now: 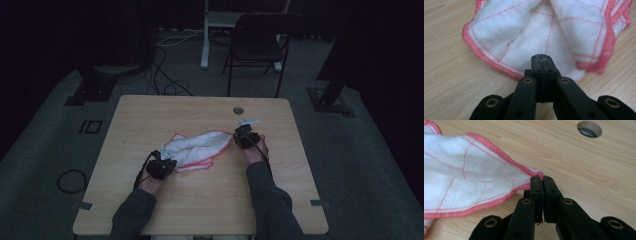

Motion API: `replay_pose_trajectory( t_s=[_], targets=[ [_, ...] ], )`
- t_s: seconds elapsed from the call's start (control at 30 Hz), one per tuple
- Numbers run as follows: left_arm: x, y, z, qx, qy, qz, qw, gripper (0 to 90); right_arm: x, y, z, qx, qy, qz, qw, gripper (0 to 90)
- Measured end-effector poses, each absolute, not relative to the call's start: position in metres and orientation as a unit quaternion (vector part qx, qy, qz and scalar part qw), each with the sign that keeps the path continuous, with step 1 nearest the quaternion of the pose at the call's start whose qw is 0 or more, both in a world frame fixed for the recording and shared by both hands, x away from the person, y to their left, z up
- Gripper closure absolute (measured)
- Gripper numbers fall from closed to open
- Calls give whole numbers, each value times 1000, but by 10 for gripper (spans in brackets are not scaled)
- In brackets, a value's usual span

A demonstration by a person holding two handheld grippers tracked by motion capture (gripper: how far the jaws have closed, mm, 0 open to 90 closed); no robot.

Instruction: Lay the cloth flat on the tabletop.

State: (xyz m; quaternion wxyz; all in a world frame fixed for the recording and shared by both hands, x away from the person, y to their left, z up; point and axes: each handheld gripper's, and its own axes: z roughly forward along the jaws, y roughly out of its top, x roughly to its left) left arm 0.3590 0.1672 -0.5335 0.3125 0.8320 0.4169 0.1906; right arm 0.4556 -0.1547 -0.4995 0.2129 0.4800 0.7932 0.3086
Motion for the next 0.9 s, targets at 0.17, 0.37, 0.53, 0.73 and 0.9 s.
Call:
replay_pose_trajectory(
  t_s=[0.17,0.37,0.53,0.73,0.9],
  targets=[
    [356,173,-533,835,412,198,306,900,455,-162,-501,484,791,306,214,885],
    [359,184,-532,833,421,220,285,900,457,-168,-501,491,788,300,219,885],
    [363,190,-532,827,432,229,279,900,457,-172,-503,493,788,298,218,885],
    [356,186,-528,824,429,234,288,900,455,-171,-504,492,787,304,217,841],
    [348,185,-523,821,424,236,301,900,448,-170,-498,481,787,317,220,792]
  ],
)
